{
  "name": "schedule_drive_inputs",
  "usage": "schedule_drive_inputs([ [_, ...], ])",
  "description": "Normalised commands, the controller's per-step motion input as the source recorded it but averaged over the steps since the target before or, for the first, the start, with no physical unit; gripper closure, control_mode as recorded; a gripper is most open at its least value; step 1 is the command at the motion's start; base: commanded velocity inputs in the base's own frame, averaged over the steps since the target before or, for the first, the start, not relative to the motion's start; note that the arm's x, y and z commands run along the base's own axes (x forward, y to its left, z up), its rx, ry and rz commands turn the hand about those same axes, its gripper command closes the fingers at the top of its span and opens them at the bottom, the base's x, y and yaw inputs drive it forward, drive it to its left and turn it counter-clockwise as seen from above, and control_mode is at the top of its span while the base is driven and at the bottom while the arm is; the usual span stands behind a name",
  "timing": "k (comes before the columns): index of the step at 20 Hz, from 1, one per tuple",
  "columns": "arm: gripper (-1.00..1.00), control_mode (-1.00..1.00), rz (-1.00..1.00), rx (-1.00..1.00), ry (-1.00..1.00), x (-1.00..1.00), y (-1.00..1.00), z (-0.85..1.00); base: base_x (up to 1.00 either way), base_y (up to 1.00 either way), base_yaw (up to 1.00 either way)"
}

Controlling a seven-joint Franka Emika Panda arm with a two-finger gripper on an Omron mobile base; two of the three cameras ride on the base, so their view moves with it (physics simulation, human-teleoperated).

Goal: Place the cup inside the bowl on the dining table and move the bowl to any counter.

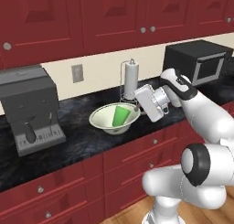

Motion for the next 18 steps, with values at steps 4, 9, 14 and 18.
schedule_drive_inputs([
  [4,1.00,1.00,0.00,0.00,0.00,0.00,0.00,0.00,0.09,-0.13,0.17],
  [9,1.00,1.00,0.00,0.00,0.00,0.00,0.00,0.00,0.00,0.11,0.19],
  [14,1.00,1.00,0.00,0.00,0.00,0.00,0.00,0.00,0.27,0.02,0.22],
  [18,1.00,1.00,0.00,0.00,0.00,0.00,0.00,0.00,0.58,-0.16,0.13],
])
